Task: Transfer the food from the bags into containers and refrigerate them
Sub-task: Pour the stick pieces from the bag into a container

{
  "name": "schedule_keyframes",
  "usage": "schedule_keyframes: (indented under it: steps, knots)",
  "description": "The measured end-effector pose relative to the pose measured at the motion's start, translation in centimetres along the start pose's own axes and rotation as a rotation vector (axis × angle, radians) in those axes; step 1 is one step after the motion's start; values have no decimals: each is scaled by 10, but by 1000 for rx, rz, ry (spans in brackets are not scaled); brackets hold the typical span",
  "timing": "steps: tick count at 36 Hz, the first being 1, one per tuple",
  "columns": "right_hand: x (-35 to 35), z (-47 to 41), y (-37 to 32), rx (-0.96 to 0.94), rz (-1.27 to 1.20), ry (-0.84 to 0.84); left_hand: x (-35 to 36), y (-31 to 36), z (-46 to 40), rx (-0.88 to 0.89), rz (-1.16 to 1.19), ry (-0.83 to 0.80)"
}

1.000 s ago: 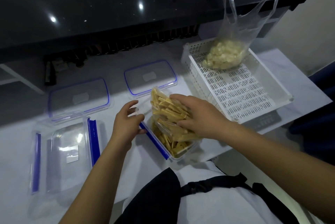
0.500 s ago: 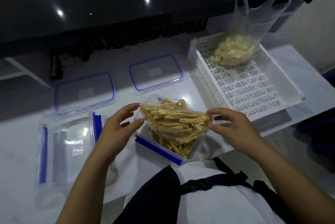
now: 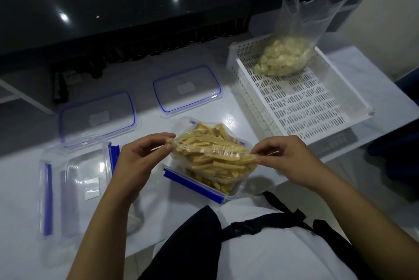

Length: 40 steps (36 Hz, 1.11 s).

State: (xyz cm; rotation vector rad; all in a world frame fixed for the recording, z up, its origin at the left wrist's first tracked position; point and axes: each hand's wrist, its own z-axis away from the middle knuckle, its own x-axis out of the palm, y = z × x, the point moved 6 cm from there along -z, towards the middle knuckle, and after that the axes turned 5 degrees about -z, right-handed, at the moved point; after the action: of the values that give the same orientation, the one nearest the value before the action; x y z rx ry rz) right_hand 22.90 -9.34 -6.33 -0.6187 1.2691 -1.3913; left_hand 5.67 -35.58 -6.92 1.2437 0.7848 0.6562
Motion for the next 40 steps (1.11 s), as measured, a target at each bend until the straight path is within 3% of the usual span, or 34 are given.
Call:
schedule_keyframes:
  steps: [7, 13, 25, 31, 37, 40]
  knots:
    - [-7, 3, -1, -30, 36, 128, -6, -1, 2, 17, -17, 92]
    - [-6, 6, -9, -44, 21, 91, -9, 6, 1, 65, 6, 121]
    - [-9, 21, -74, -200, -142, -247, -23, 27, -5, 185, 408, -46]
    - [-9, 7, -66, -189, -277, -152, -27, 27, -17, 179, 354, -43]
    - [14, 12, -25, -22, -131, -277, -22, -1, -22, 91, 135, -233]
    - [19, 12, -15, -27, -157, -124, -23, -20, -18, 38, 106, -237]
